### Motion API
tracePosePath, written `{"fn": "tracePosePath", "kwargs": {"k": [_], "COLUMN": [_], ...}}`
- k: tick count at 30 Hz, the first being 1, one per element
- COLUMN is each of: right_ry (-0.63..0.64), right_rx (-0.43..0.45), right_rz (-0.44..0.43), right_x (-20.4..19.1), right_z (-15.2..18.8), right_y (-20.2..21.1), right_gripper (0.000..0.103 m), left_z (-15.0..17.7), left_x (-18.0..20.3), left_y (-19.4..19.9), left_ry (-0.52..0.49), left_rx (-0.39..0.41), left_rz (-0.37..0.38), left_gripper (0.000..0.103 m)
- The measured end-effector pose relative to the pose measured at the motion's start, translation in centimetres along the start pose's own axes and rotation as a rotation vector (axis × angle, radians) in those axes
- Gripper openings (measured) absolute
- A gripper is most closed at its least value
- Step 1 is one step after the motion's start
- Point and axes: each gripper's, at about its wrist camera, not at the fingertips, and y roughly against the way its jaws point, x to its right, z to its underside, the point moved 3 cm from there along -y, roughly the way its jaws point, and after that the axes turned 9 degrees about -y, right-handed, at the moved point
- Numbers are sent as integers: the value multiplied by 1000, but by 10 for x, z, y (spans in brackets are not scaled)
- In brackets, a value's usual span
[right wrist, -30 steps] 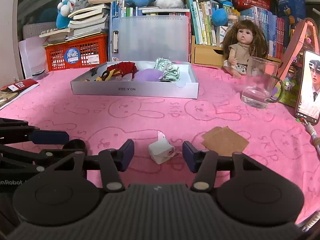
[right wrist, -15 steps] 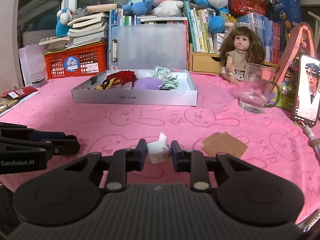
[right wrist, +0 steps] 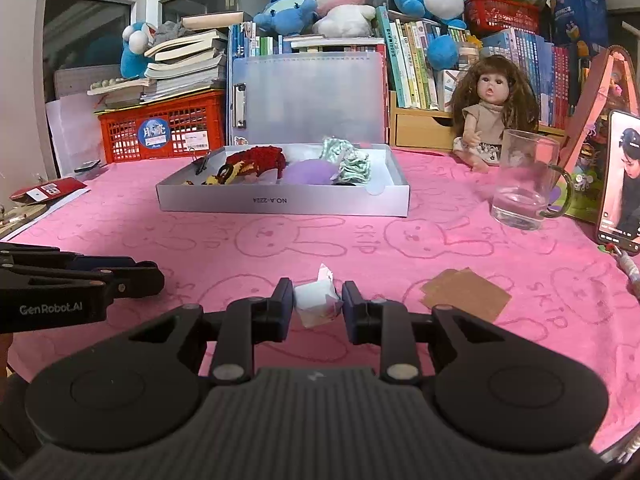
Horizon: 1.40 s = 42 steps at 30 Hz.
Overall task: Organize objects
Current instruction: 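Carry the lid toward the box with the left tool while the right carries the white item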
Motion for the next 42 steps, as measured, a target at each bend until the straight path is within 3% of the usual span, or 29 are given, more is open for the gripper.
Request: {"fn": "tracePosePath", "kwargs": {"k": [27,42], "right_ry": [-2,-43], "right_rx": [26,30], "right_rz": [-9,26], "right_x": [-14,-12], "right_z": [-19,-48], "right_y": [-13,-34], "right_gripper": [31,31], "left_z": [-22,-58], "left_x": [-27,-46], "left_y": [-9,-29], "left_ry": [22,48], "left_rx": [33,61], "left_rz": [-88,-102], "left_gripper": [31,31]}}
